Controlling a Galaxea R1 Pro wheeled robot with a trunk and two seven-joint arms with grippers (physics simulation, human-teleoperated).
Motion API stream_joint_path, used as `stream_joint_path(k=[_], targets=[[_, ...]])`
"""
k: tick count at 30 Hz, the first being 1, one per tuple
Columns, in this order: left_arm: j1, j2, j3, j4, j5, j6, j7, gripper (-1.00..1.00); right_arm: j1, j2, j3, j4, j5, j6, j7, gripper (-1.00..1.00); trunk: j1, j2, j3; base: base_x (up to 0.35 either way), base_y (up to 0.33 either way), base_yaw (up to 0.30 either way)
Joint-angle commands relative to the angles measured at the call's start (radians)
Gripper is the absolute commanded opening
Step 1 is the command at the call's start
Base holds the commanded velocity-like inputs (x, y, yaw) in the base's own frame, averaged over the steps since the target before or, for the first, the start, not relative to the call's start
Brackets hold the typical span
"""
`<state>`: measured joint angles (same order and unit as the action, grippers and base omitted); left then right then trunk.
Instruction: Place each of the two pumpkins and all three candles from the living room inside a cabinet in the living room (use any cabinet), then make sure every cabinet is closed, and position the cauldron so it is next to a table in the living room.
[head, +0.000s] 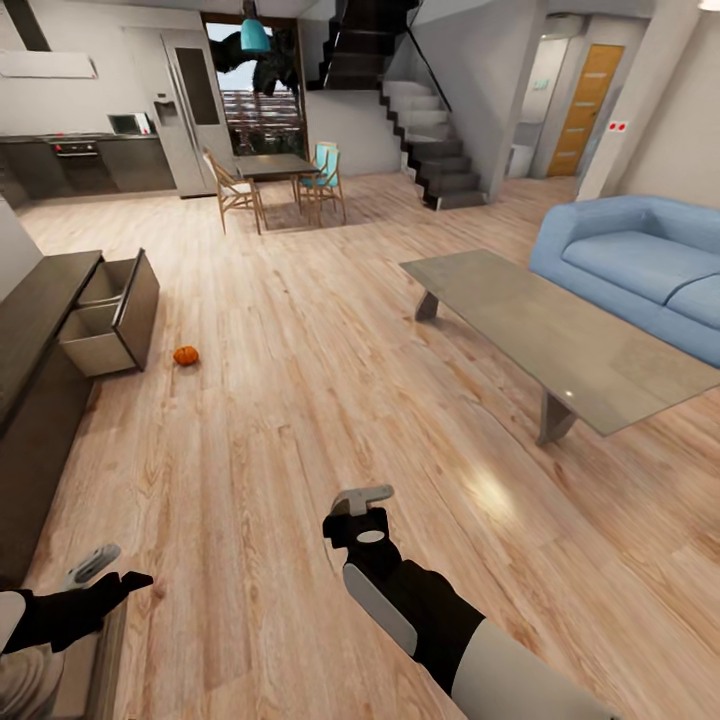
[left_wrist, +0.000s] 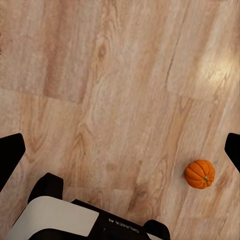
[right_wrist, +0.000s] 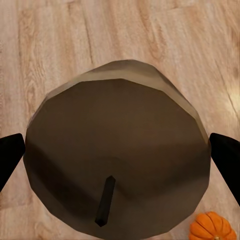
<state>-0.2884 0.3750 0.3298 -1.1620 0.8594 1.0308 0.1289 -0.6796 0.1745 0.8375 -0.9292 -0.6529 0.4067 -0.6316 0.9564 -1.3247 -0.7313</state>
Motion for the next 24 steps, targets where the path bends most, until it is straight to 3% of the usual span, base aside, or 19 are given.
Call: stream_joint_path(k=[1,11,24], targets=[[0.0,0.0,0.0,0.0,0.0,0.0,0.0,1.0,0.0,0.0,0.0,0.0,0.0,-0.001,0.0,-1.0,0.0,0.0,0.001,0.0,0.0,0.169],[0.0,0.0,0.0,0.0,0.0,0.0,0.0,1.0,0.0,0.0,0.002,0.0,0.0,-0.001,-0.002,-1.0,0.0,0.0,0.008,0.01,0.006,0.232],[0.0,-0.001,0.0,-0.001,0.0,0.0,0.0,1.0,0.0,0.0,0.001,0.001,0.001,-0.002,-0.001,-1.0,0.0,0.0,0.019,0.16,0.122,0.245]])
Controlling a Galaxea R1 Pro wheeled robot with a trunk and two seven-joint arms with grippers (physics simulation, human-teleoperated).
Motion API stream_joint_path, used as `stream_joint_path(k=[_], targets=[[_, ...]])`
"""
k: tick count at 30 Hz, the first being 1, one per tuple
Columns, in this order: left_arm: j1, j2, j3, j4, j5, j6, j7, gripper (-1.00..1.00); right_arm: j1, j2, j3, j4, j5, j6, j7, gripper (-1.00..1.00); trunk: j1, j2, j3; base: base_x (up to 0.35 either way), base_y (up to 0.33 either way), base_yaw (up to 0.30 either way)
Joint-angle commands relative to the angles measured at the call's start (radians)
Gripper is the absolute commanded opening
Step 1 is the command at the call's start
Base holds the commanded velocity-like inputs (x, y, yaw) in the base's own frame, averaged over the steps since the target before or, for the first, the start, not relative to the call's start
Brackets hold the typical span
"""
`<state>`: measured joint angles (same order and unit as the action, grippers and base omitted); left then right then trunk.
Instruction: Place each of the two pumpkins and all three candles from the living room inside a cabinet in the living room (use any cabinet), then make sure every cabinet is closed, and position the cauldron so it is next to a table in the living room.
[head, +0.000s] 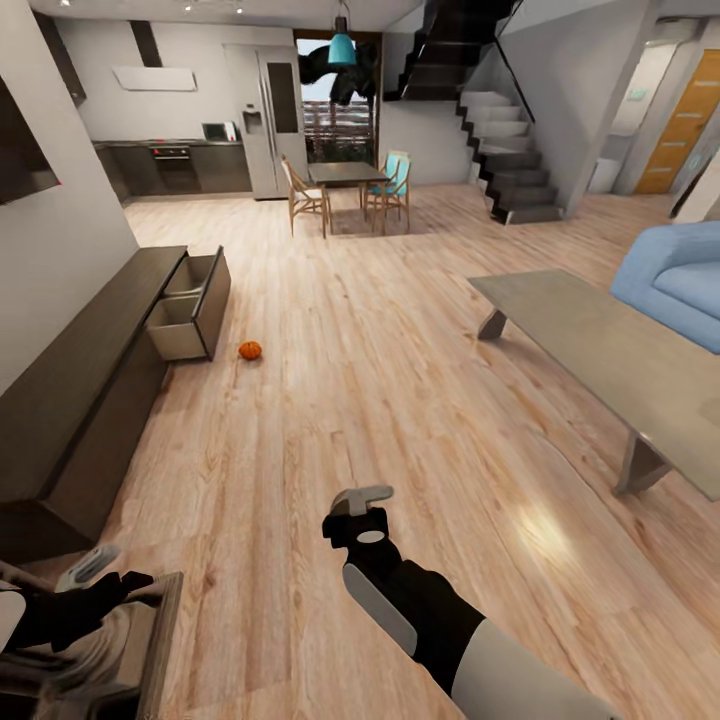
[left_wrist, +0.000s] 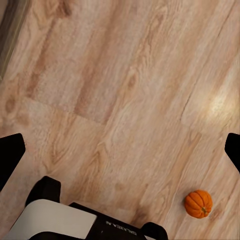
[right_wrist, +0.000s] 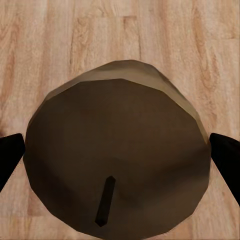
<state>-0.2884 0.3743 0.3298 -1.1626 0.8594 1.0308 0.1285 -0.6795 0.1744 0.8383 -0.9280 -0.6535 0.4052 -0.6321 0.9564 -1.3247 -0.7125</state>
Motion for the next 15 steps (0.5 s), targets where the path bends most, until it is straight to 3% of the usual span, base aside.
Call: stream_joint_path(k=[1,7,15], targets=[[0.0,0.0,0.0,0.001,0.0,0.0,0.0,1.0,0.0,0.0,0.0,0.001,0.002,-0.001,0.0,-1.0,0.0,0.0,0.001,0.014,0.01,0.199],[0.0,0.0,0.0,0.001,0.0,0.0,0.0,1.0,0.0,0.0,-0.001,0.001,0.003,-0.009,0.0,-1.0,0.0,0.0,0.003,0.045,0.074,0.06],[0.0,0.0,0.0,0.0,0.0,0.0,0.0,1.0,0.0,0.0,-0.001,0.001,0.003,-0.009,0.0,-1.0,0.0,0.0,0.013,0.116,0.098,0.139]])
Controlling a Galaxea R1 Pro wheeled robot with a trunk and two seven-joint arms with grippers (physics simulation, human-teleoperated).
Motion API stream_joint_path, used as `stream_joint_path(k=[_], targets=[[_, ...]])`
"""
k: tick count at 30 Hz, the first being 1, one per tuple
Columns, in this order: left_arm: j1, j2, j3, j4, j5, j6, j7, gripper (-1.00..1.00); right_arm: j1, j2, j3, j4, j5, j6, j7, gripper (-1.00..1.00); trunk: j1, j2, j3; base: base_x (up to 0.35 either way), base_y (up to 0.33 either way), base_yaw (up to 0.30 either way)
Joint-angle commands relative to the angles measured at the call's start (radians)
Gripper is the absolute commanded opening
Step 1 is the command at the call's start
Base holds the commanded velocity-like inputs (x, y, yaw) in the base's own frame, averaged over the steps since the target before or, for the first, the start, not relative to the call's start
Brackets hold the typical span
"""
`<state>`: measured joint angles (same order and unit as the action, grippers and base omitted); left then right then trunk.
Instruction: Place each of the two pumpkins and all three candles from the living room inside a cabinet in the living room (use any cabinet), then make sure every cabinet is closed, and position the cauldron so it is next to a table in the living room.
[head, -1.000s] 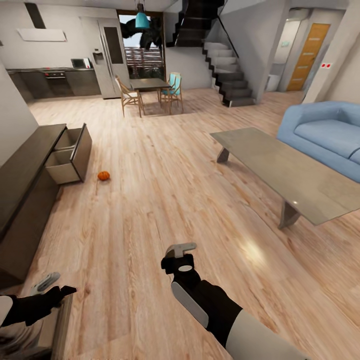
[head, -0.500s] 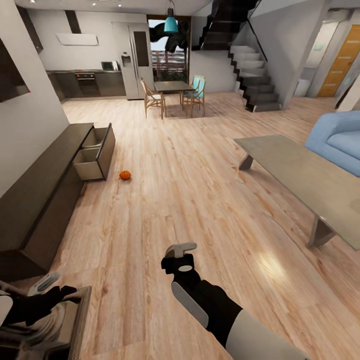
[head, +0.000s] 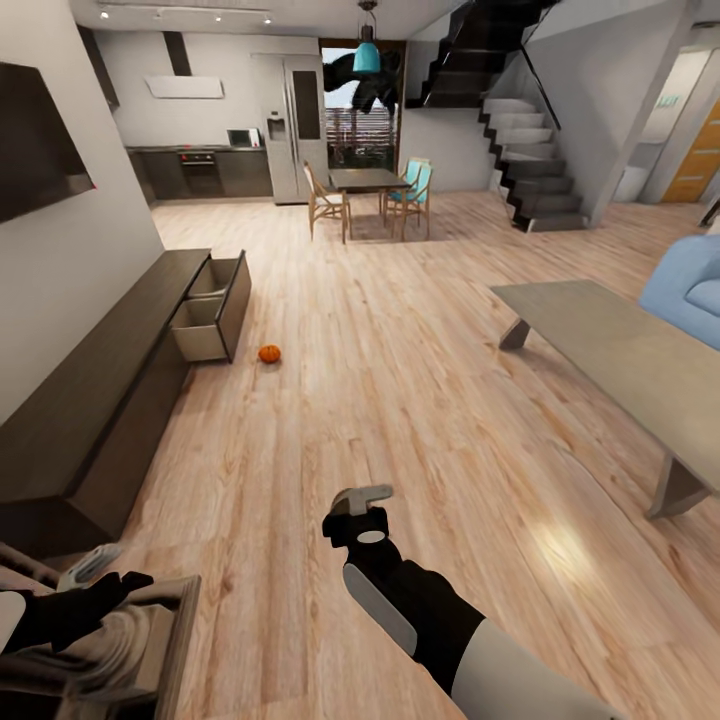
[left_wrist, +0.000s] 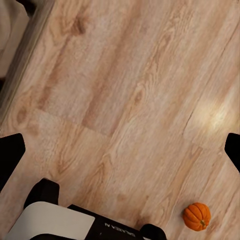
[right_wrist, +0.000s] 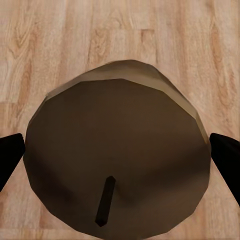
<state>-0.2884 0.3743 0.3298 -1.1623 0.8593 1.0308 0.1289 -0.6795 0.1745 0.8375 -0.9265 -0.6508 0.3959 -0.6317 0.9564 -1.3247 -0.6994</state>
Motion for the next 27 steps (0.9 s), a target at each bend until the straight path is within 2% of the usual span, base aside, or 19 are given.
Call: stream_joint_path(k=[1,21,27], targets=[[0.0,0.0,0.0,0.0,0.0,0.0,0.0,1.0,0.0,0.0,0.0,0.0,0.0,0.0,0.0,-1.0,0.0,0.0,0.002,0.015,0.008,0.155],[0.0,0.0,0.0,0.001,0.0,-0.001,0.0,1.0,0.0,0.0,0.0,0.001,-0.001,-0.018,0.0,-1.0,0.0,0.0,0.031,0.001,0.001,0.154],[0.0,0.0,0.0,0.0,0.0,-0.001,0.0,1.0,0.0,0.0,0.0,0.001,-0.001,-0.018,0.001,-1.0,0.0,0.0,0.04,0.026,0.0,0.063]])
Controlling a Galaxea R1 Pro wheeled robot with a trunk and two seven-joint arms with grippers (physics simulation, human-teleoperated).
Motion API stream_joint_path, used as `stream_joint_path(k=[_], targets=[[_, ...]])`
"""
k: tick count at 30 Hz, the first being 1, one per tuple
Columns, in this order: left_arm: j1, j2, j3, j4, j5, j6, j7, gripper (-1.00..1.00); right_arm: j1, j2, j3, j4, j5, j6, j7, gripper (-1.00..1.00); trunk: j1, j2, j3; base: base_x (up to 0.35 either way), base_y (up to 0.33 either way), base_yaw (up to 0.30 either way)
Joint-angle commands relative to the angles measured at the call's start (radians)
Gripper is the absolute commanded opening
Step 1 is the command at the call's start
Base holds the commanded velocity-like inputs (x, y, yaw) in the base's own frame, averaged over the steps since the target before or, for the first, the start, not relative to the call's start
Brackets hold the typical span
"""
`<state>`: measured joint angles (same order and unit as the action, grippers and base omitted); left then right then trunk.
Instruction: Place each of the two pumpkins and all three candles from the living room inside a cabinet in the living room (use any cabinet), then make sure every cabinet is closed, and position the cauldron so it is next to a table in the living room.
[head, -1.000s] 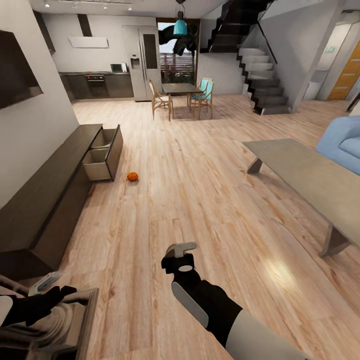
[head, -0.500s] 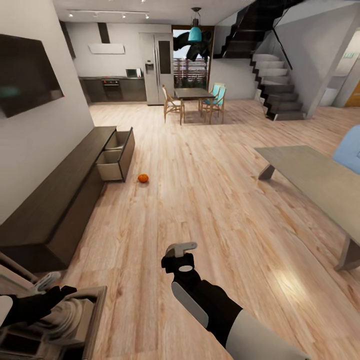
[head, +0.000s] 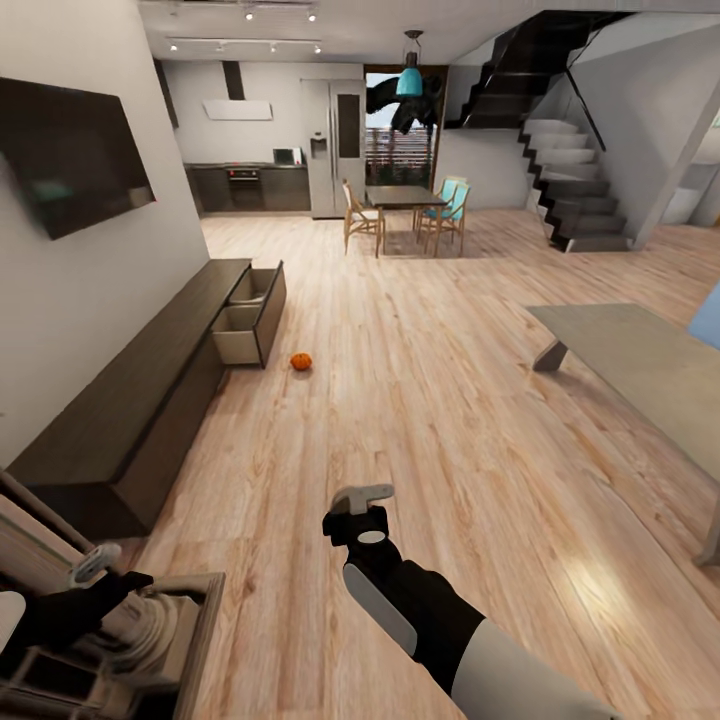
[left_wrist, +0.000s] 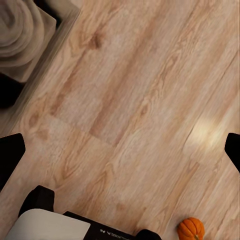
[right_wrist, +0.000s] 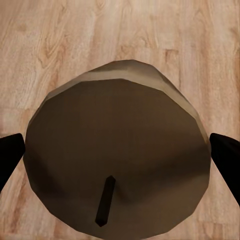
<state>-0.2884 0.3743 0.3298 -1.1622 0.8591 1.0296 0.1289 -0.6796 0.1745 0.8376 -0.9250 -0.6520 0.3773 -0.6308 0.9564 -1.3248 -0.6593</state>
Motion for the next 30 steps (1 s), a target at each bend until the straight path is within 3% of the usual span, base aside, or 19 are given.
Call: stream_joint_path(k=[1,30], targets=[[0.0,0.0,0.0,0.0,0.0,0.0,0.0,1.0,0.0,0.0,0.0,0.0,0.001,0.0,0.0,-1.0,0.0,0.0,0.001,0.143,0.0,0.012],[0.0,-0.012,-0.001,0.0,0.0,0.0,0.001,1.0,0.0,0.0,0.0,0.0,-0.001,-0.001,0.002,-1.0,0.0,0.0,0.003,0.308,0.035,-0.038]])
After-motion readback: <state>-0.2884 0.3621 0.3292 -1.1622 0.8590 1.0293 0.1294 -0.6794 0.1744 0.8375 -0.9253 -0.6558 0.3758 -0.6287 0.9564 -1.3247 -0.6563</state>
